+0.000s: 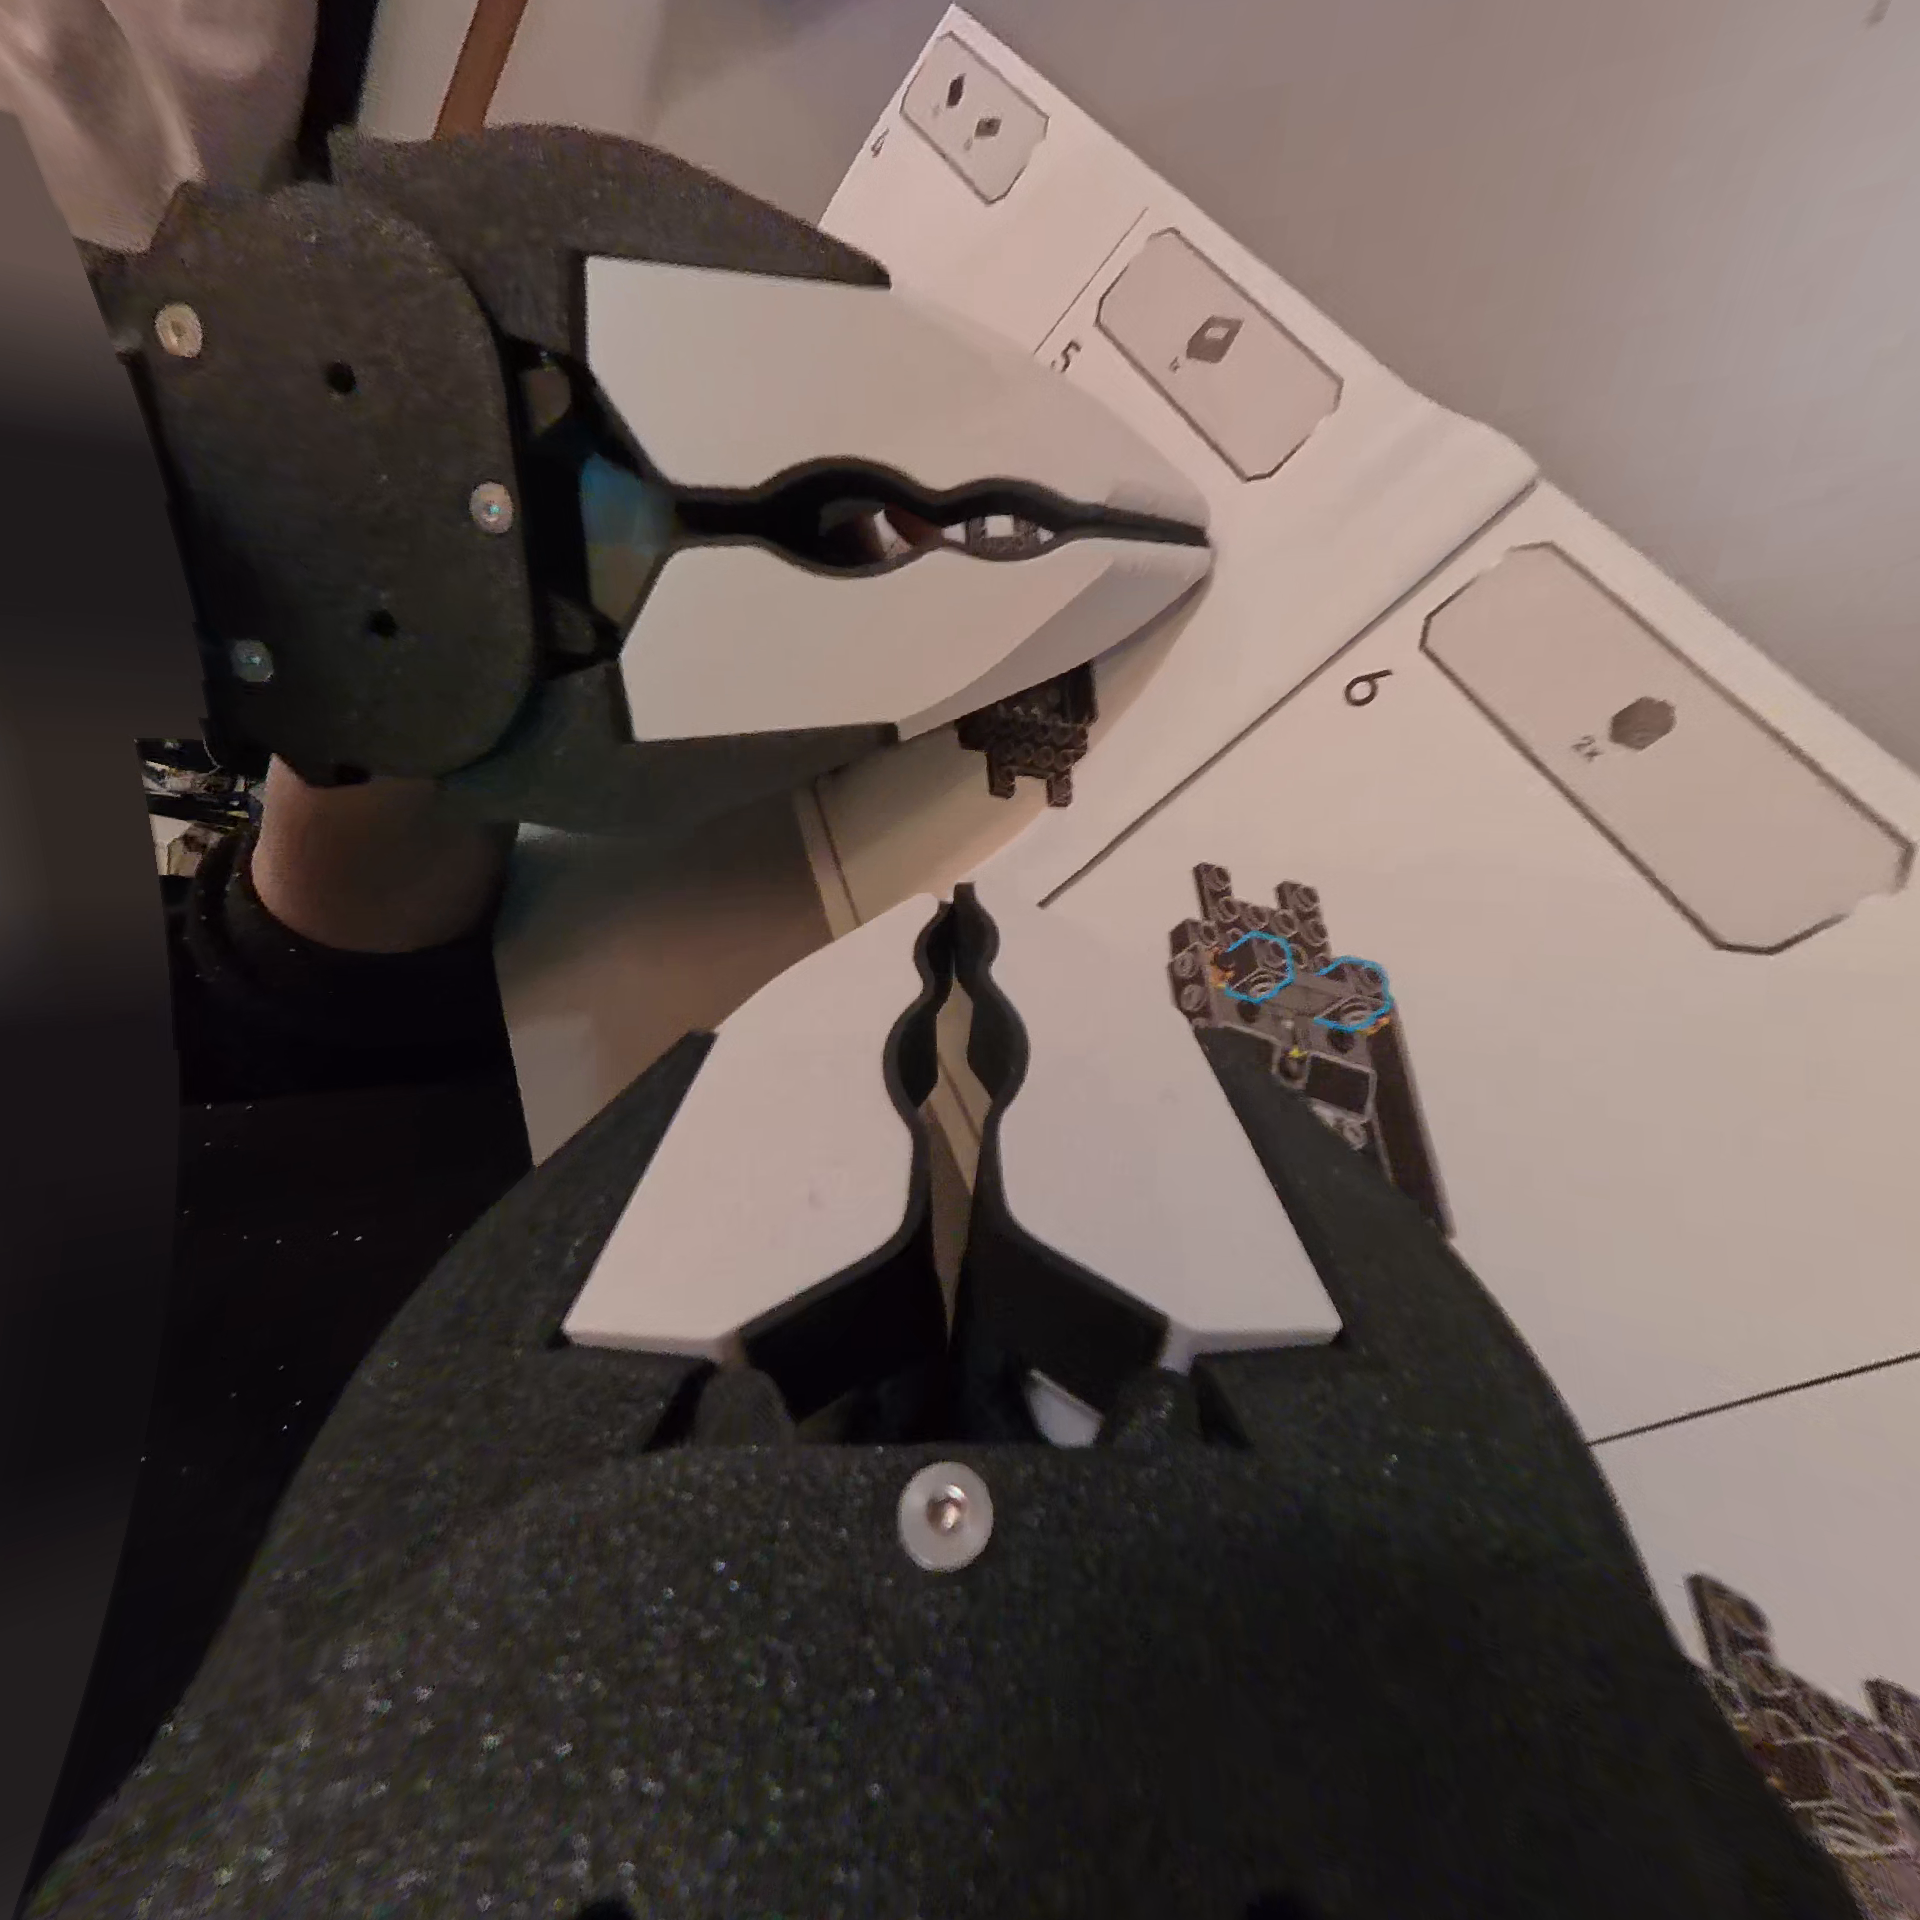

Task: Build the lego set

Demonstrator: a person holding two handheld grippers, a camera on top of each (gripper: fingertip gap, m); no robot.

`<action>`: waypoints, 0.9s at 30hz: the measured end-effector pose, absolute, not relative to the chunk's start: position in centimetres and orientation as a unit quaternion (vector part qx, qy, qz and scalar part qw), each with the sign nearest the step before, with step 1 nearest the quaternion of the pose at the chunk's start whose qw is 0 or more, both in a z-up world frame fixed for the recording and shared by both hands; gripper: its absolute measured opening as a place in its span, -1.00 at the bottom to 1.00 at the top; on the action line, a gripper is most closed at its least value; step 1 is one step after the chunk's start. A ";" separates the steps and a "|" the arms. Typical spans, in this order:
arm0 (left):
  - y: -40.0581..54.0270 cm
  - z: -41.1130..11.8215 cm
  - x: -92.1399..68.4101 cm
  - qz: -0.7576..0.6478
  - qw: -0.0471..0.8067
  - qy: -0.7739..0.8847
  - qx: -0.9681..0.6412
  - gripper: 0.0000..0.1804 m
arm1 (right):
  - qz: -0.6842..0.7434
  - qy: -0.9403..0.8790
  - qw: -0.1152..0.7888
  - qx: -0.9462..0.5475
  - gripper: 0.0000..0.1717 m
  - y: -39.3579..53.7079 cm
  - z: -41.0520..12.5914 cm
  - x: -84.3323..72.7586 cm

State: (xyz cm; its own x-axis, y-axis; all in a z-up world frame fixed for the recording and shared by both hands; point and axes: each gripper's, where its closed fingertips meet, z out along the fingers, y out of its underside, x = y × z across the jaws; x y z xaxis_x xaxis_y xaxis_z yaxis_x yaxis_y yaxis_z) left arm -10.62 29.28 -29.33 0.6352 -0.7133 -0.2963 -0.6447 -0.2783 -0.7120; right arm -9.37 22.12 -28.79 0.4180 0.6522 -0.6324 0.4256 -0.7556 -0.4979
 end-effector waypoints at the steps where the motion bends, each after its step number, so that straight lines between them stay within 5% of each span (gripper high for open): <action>1: 29.3 -29.3 -10.6 -0.041 0.424 0.425 -0.799 -1.00 | 0.431 -0.326 0.128 -0.832 -0.99 21.8 -28.8 -9.4; 10: 29.3 -29.3 -10.7 -0.037 0.426 0.424 -0.798 -1.00 | 0.427 -0.392 0.031 -0.814 -1.00 15.8 -29.5 -9.6; 16: 29.3 -29.3 -10.7 -0.032 0.427 0.426 -0.797 -1.00 | 0.449 -0.354 0.110 -0.813 -1.00 20.9 -26.7 -9.8; 27: 29.3 -29.3 -10.7 -0.035 0.426 0.425 -0.798 -1.00 | 0.435 -0.360 0.071 -0.823 -1.00 19.5 -28.9 -8.4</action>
